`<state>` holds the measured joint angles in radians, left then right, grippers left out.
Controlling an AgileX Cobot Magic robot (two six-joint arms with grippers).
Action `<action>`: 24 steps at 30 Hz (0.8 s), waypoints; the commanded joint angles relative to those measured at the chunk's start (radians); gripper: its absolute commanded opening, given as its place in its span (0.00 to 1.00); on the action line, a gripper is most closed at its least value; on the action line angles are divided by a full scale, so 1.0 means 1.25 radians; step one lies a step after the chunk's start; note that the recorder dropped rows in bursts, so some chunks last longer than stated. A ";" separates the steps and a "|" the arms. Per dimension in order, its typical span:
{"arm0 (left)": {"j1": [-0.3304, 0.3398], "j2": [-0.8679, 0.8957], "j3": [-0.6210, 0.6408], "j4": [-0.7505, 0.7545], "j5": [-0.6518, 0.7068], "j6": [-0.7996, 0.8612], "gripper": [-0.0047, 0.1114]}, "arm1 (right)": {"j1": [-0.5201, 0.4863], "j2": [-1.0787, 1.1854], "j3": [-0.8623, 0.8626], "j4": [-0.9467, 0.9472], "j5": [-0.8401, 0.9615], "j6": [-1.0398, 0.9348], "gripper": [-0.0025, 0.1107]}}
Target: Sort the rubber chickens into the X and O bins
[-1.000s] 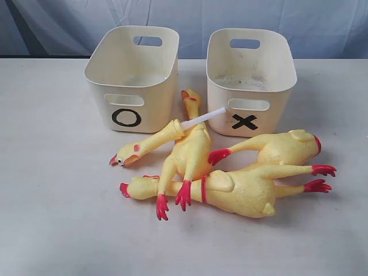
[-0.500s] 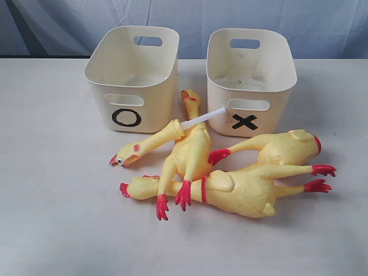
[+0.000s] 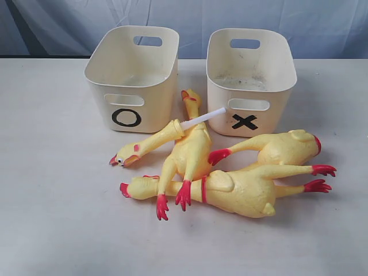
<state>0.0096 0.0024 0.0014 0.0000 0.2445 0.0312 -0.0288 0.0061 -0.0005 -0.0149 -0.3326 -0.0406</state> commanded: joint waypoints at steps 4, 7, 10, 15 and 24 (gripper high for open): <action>-0.002 -0.002 -0.001 -0.005 -0.010 -0.003 0.04 | -0.005 -0.005 0.000 0.000 -0.126 -0.001 0.01; -0.002 -0.002 -0.001 -0.005 -0.010 -0.003 0.04 | -0.005 -0.005 0.000 0.000 -0.174 0.001 0.01; -0.002 -0.002 -0.001 -0.005 -0.010 -0.003 0.04 | 0.007 -0.005 0.000 0.003 -0.345 0.063 0.01; -0.002 -0.002 -0.001 -0.005 -0.010 -0.003 0.04 | 0.009 -0.005 -0.156 0.017 -0.469 0.051 0.01; -0.002 -0.002 -0.001 -0.005 -0.010 -0.003 0.04 | 0.078 0.301 -0.771 -0.257 0.047 0.159 0.01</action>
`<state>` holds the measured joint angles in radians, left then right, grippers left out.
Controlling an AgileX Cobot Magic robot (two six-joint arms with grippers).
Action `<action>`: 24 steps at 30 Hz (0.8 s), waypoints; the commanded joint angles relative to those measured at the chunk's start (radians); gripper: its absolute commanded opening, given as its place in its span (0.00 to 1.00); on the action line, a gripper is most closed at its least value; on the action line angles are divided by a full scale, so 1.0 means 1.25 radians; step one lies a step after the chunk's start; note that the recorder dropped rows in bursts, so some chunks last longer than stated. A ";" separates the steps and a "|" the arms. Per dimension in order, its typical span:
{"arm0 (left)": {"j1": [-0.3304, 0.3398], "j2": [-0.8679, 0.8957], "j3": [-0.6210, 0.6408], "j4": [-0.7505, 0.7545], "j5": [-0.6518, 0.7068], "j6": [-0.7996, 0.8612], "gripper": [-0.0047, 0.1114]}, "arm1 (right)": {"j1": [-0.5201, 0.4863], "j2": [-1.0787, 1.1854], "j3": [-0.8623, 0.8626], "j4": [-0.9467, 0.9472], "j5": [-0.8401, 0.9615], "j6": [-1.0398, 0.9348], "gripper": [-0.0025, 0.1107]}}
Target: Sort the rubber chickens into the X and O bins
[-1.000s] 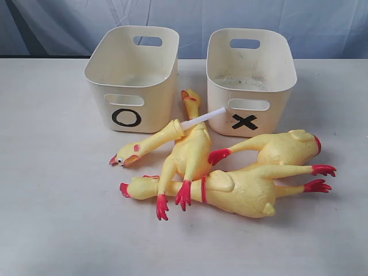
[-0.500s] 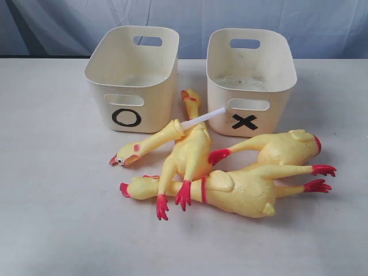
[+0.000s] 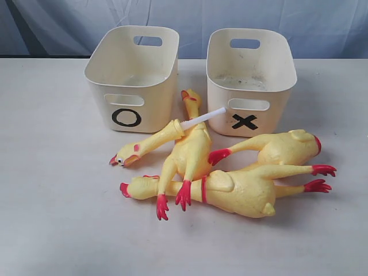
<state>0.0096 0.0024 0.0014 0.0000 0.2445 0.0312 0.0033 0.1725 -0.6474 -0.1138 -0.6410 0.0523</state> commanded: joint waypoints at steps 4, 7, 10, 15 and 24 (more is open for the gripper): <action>-0.002 -0.002 -0.001 -0.005 -0.010 -0.003 0.04 | 0.176 0.379 -0.534 -0.177 0.719 0.169 0.01; -0.002 -0.002 -0.001 -0.005 -0.010 -0.003 0.04 | 0.276 0.518 -0.691 -0.153 1.008 0.158 0.01; -0.002 -0.002 -0.001 -0.005 -0.010 -0.003 0.04 | 0.397 0.672 -0.742 -0.117 1.332 0.110 0.01; -0.002 -0.002 -0.001 -0.005 -0.010 -0.003 0.04 | 0.445 0.870 -0.668 0.066 1.490 0.078 0.01; -0.002 -0.002 -0.001 -0.005 -0.010 -0.003 0.04 | 0.445 1.121 -0.470 0.086 1.490 0.021 0.01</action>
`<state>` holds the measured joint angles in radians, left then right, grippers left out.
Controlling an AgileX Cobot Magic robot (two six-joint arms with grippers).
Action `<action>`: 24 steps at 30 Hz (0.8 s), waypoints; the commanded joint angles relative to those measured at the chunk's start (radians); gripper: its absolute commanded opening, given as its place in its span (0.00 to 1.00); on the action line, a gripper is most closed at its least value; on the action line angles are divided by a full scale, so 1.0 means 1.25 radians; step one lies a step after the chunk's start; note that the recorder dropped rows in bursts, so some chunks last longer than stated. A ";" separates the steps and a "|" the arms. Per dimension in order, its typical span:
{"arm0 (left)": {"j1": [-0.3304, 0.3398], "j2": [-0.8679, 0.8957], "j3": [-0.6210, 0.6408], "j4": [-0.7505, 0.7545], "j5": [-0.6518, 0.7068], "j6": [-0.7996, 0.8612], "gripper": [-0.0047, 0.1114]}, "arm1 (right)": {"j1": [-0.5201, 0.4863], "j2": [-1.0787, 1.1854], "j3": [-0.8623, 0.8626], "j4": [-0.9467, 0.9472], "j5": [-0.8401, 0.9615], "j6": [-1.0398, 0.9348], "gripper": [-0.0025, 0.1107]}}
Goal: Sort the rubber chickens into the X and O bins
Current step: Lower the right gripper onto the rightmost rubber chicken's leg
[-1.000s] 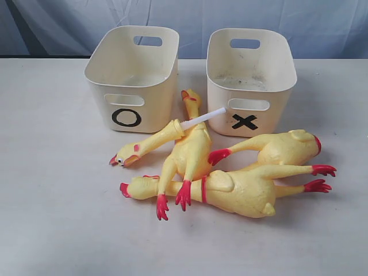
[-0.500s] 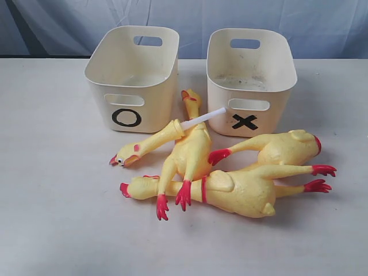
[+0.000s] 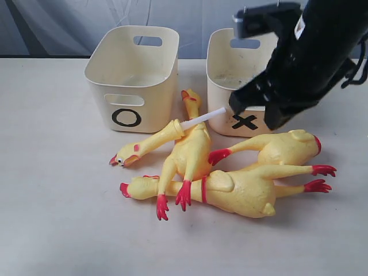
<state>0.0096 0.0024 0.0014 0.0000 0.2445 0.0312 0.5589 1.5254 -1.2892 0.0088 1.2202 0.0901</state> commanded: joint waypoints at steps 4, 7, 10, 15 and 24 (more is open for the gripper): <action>-0.002 -0.002 -0.001 -0.005 -0.010 -0.003 0.04 | 0.000 0.073 0.070 -0.007 0.001 -0.143 0.01; -0.002 -0.002 -0.001 -0.005 -0.010 -0.003 0.04 | 0.000 0.077 0.078 -0.012 0.001 -0.224 0.01; -0.002 -0.002 -0.001 -0.005 -0.010 -0.003 0.04 | 0.000 0.075 0.078 -0.015 0.001 -0.275 0.01; -0.002 -0.002 -0.001 -0.005 -0.010 -0.003 0.04 | 0.000 0.079 0.078 -0.027 0.001 -0.376 0.01; -0.002 -0.002 -0.001 -0.005 -0.010 -0.003 0.04 | 0.000 0.113 0.078 -0.155 0.001 -0.385 0.20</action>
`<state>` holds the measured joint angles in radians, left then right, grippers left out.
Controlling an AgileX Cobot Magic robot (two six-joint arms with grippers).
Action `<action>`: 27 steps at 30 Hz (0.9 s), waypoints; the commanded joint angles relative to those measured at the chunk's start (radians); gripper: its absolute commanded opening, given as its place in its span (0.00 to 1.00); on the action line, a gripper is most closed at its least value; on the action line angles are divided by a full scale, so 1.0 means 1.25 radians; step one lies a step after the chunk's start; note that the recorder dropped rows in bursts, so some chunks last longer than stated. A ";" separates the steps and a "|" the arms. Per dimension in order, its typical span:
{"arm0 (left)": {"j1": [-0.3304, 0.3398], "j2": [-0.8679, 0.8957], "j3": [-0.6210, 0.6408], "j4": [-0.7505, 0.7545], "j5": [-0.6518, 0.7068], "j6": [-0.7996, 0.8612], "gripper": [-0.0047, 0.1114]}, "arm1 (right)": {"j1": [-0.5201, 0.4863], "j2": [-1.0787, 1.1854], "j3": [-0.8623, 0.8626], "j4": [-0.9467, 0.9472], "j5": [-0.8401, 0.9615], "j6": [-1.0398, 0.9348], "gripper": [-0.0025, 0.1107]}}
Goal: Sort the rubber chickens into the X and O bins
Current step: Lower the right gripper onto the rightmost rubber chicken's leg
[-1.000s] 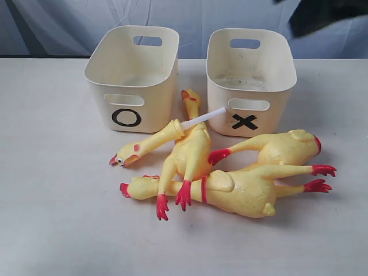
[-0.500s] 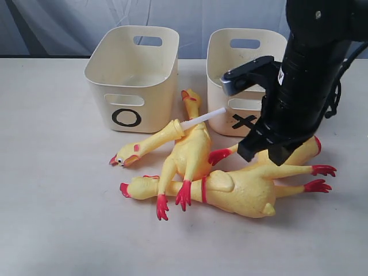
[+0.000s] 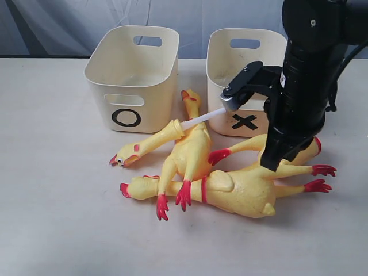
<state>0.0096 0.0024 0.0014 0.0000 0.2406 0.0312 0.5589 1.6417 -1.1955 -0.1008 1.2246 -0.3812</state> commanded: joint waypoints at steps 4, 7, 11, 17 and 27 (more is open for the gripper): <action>-0.002 -0.002 -0.001 -0.005 -0.007 -0.003 0.04 | 0.000 0.043 0.003 -0.059 -0.003 -0.013 0.49; -0.002 -0.002 -0.001 -0.005 -0.007 -0.003 0.04 | 0.000 0.057 0.007 0.031 -0.003 -0.112 0.46; -0.002 -0.002 -0.001 -0.005 -0.007 -0.003 0.04 | 0.000 0.072 0.048 0.041 -0.004 -0.207 0.35; -0.002 -0.002 -0.001 -0.005 -0.007 -0.003 0.04 | 0.000 0.076 0.103 -0.045 -0.054 -0.204 0.34; -0.002 -0.002 -0.001 -0.005 -0.007 -0.003 0.04 | 0.000 0.049 0.114 -0.090 -0.075 -0.196 0.34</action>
<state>0.0096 0.0024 0.0014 0.0000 0.2386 0.0312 0.5627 1.7349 -1.0565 -0.2029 1.1271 -0.6261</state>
